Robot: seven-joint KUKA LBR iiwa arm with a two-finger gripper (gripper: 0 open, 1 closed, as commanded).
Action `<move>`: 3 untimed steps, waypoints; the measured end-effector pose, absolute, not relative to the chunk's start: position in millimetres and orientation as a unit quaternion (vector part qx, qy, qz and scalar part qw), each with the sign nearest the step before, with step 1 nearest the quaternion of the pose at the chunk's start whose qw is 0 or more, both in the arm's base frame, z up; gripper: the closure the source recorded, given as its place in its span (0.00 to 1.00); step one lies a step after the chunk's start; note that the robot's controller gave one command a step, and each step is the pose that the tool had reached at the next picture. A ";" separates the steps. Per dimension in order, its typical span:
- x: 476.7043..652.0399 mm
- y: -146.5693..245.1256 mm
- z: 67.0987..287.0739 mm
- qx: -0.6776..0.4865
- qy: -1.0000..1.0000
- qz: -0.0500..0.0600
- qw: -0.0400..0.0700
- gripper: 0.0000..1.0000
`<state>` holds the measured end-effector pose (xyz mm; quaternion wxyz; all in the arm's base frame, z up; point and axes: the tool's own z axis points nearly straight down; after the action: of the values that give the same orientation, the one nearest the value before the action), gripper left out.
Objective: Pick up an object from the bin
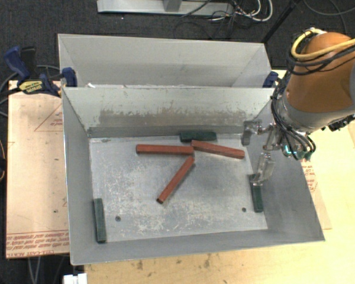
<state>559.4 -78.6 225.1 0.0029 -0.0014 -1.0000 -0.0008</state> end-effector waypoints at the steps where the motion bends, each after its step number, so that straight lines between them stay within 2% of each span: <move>1: 617.9 -29.7 136.0 0.048 -0.999 -0.002 0.000 0.00; 2: 635.0 -31.3 75.9 -0.034 -0.999 -0.001 0.001 0.00; 3: 655.9 -35.6 71.4 -0.010 -1.000 0.000 -0.003 0.00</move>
Offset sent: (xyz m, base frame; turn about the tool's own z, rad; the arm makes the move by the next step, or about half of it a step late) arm 0.0575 0.0451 -0.0840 -0.0930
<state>655.9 -35.6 71.4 -0.0033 -0.0104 -0.9999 -0.0004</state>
